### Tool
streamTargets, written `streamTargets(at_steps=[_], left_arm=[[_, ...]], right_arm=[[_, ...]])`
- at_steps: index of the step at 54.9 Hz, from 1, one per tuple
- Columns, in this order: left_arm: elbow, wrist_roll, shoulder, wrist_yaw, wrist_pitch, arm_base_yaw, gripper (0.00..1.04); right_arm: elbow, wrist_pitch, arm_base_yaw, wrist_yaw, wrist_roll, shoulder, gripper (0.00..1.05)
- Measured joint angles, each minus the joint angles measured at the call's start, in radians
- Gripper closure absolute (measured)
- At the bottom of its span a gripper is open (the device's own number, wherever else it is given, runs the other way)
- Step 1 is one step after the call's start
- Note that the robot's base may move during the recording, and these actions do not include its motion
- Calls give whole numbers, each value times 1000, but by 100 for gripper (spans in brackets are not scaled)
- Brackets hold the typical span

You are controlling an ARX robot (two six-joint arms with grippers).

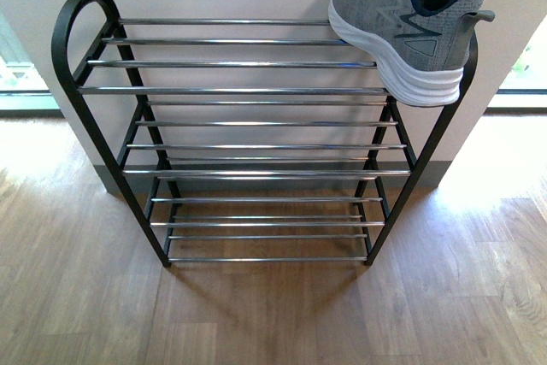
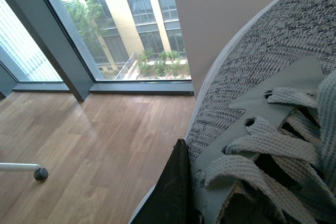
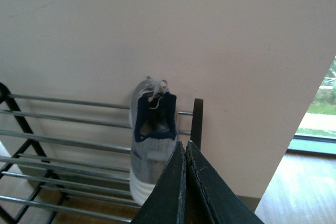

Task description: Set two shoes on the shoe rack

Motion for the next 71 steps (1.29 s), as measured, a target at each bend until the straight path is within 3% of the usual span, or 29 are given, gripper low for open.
streamTargets(at_steps=[10,13,18,41,45,71], left_arm=[[0,0,0,1,0,0,103],[0,0,0,0,0,0,103],[0,0,0,1,0,0,103],[0,0,0,1,0,0,103],[0,0,0,0,0,0,103],[0,0,0,0,0,0,103]], right_arm=[[-108,10,17,21,1,-95,103],[-142,10,49,74,2,-131,103],[-199,-1,80,77,1,-203,103],[-335,-157,81,84,2,-491,103],[-372,-118,81,84,2,-504,103],[-378,-354,81,85,2,-756,103]])
